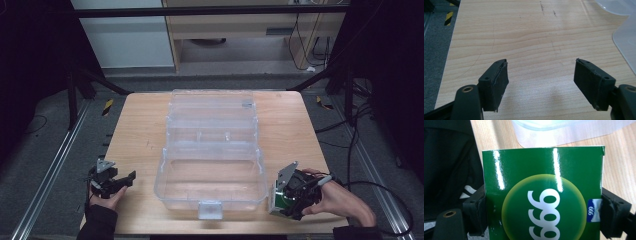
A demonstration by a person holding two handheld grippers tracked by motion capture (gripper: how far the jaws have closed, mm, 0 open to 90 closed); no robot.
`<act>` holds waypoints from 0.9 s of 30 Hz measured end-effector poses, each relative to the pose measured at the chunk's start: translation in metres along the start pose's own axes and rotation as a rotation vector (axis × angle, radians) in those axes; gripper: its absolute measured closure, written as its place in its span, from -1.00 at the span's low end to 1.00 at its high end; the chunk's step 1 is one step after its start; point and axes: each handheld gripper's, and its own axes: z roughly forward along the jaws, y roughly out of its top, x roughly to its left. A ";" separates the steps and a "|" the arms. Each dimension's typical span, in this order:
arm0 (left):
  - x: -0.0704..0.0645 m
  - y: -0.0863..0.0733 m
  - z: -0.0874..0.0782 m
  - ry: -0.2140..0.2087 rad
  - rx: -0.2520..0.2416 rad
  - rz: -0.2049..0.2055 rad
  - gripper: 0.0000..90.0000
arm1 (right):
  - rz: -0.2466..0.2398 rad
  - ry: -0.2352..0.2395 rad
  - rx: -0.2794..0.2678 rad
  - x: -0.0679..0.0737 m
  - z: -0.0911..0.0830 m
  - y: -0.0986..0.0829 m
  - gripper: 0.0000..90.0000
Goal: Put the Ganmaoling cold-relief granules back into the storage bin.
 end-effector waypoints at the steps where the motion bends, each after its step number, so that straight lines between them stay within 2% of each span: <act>1: 0.000 0.000 0.000 0.001 0.002 0.000 -0.41 | 0.011 -0.003 0.001 0.001 -0.002 0.000 -0.64; 7: 0.000 0.000 0.000 0.001 0.001 0.001 -0.41 | 0.026 -0.007 -0.025 0.005 -0.020 0.002 -0.64; 9: 0.000 0.000 0.000 0.001 0.002 0.001 -0.41 | 0.013 -0.013 -0.030 0.004 -0.025 0.004 -0.64; 10: 0.000 0.000 0.000 0.001 0.001 0.000 -0.41 | 0.029 -0.010 -0.027 0.006 -0.028 0.005 -0.64; 22: 0.000 0.000 0.000 0.002 0.000 0.000 -0.41 | -0.004 -0.030 -0.035 0.006 -0.060 0.021 -0.64; 27: 0.000 0.000 0.000 0.001 0.000 -0.001 -0.41 | -0.006 -0.037 -0.022 0.007 -0.071 0.030 -0.64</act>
